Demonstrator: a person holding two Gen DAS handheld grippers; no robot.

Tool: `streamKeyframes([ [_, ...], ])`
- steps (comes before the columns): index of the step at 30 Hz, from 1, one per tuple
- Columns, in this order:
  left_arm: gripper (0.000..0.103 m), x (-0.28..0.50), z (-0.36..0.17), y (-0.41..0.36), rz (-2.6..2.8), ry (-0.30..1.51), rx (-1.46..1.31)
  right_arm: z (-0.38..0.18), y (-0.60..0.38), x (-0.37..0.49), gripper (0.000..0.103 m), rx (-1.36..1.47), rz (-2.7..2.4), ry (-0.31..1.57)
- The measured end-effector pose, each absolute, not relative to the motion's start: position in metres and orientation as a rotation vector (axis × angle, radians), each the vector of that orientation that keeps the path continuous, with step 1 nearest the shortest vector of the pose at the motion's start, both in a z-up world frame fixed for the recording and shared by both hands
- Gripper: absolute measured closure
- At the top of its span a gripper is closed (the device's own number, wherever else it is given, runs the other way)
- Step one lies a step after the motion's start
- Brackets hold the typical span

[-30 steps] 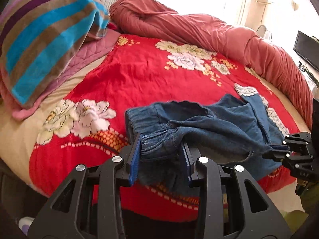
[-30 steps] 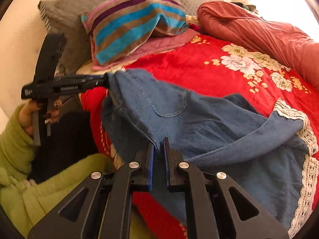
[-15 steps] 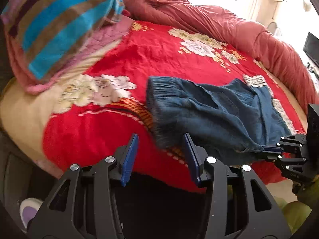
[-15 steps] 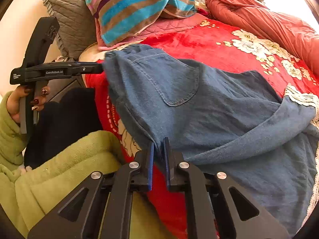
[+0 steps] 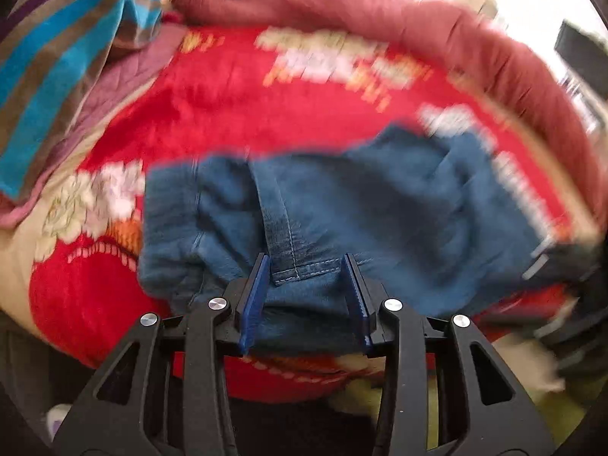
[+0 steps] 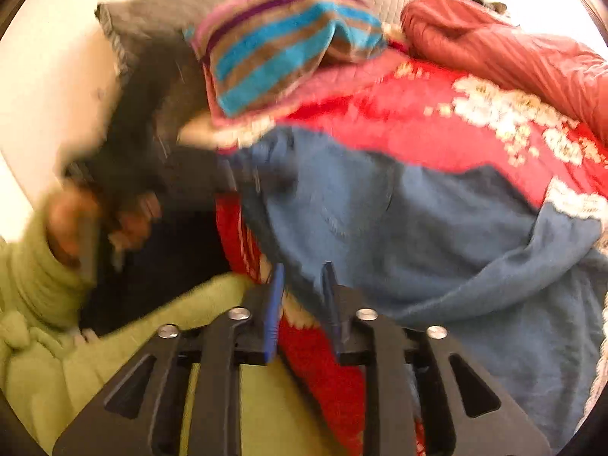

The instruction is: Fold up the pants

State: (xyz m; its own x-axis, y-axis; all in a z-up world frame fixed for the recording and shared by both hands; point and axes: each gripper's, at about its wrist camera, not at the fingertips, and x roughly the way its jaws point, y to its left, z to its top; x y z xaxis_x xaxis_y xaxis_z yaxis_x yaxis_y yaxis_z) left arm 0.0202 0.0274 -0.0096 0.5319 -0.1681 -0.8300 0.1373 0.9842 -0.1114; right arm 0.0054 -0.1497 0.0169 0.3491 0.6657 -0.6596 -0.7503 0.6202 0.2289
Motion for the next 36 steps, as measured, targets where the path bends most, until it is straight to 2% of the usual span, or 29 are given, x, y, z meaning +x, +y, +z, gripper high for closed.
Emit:
streamKeyframes([
  [4, 0.072, 0.009, -0.022, 0.037, -0.193, 1.001, -0.067, 0.002, -0.144, 0.023, 0.075, -0.119, 0.862, 0.852],
  [8, 0.073, 0.008, -0.024, 0.044, -0.209, 1.000, -0.103, -0.037, -0.133, 0.033, 0.073, -0.140, 0.816, 0.994],
  [11, 0.073, 0.010, -0.028, 0.043, -0.212, 0.997, -0.107, -0.039, -0.139, 0.035, 0.073, -0.079, 0.824, 1.005],
  [13, 0.073, 0.008, -0.028, 0.043, -0.210, 0.990, -0.101, -0.032, -0.146, 0.035, 0.072, -0.055, 0.829, 0.990],
  [16, 0.073, 0.007, -0.025, 0.041, -0.191, 0.986, -0.084, -0.014, -0.158, 0.028, 0.062, -0.043, 0.832, 0.925],
  [22, 0.068, -0.006, -0.006, 0.035, -0.168, 0.943, -0.069, 0.007, -0.195, 0.030, 0.052, -0.007, 0.742, 0.851],
  [24, 0.063, -0.011, 0.003, 0.033, -0.169, 0.919, -0.068, 0.012, -0.207, 0.034, 0.051, 0.010, 0.706, 0.840],
  [31, 0.054, -0.022, 0.024, 0.020, -0.202, 0.877, -0.085, 0.018, -0.241, 0.044, 0.047, 0.034, 0.587, 0.792],
  [36, 0.053, -0.022, 0.029, -0.002, -0.269, 0.878, -0.083, 0.021, -0.257, 0.057, 0.047, 0.056, 0.536, 0.782],
])
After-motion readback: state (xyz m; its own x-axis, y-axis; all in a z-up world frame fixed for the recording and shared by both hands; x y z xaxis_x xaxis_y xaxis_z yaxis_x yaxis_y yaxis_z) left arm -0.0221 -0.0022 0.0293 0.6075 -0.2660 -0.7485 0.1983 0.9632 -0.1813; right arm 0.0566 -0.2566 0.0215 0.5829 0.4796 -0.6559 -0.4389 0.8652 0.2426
